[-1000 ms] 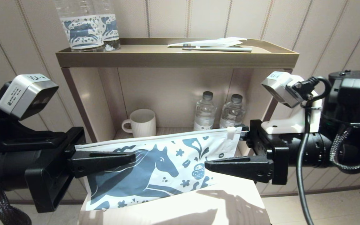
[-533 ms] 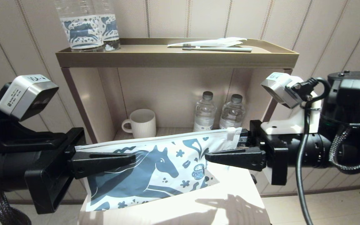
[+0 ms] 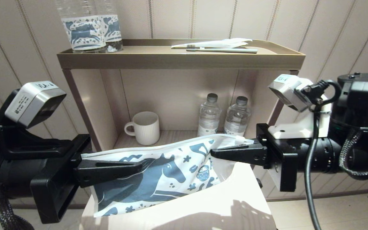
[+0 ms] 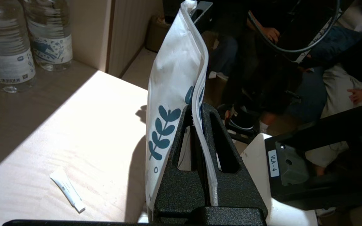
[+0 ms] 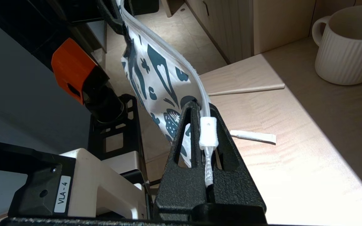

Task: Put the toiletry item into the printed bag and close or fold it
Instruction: Hand it to the other hand

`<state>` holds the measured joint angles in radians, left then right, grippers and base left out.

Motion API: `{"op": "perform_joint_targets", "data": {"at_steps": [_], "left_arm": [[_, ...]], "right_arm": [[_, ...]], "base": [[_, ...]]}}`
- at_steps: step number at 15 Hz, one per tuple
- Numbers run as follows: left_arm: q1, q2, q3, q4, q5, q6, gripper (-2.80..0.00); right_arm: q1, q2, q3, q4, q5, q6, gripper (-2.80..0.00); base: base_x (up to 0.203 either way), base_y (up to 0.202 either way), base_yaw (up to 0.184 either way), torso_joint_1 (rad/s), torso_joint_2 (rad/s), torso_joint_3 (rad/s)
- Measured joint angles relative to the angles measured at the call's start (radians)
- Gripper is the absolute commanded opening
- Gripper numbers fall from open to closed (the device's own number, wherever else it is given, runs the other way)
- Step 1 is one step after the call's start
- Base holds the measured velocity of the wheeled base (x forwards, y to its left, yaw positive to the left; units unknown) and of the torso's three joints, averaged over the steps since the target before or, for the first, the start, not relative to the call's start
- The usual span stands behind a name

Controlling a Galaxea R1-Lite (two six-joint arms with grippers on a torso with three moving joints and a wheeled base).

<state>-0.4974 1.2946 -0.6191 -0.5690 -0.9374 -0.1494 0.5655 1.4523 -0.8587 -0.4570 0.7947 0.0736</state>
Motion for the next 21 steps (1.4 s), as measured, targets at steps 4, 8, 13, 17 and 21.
{"op": "perform_joint_targets", "data": {"at_steps": [4,8,13,17,21], "left_arm": [[-0.001,0.022,-0.008,0.001,-0.001,-0.001,-2.80],[-0.001,0.029,-0.009,0.000,0.007,-0.001,0.00],[0.005,0.007,-0.040,0.001,0.010,-0.005,0.00],[0.016,-0.013,-0.066,0.004,0.010,-0.005,0.00],[0.000,0.032,-0.178,0.042,0.008,-0.001,0.00]], "right_arm": [[-0.002,-0.003,0.006,0.000,0.001,-0.004,-2.80],[-0.001,-0.003,0.007,0.000,0.001,-0.005,-2.80],[0.000,-0.003,0.024,-0.003,0.001,-0.020,-2.80],[0.000,-0.009,0.040,-0.005,0.001,-0.038,-2.80],[0.000,-0.018,0.046,-0.002,0.001,-0.059,-2.80]], "base": [[0.000,0.000,0.000,0.000,0.00,0.000],[0.000,0.000,0.000,0.000,0.00,0.000],[0.000,0.000,0.000,0.000,0.00,0.000],[0.000,0.000,0.000,0.000,0.00,0.000],[0.000,0.000,0.000,0.000,0.00,0.000]]}}
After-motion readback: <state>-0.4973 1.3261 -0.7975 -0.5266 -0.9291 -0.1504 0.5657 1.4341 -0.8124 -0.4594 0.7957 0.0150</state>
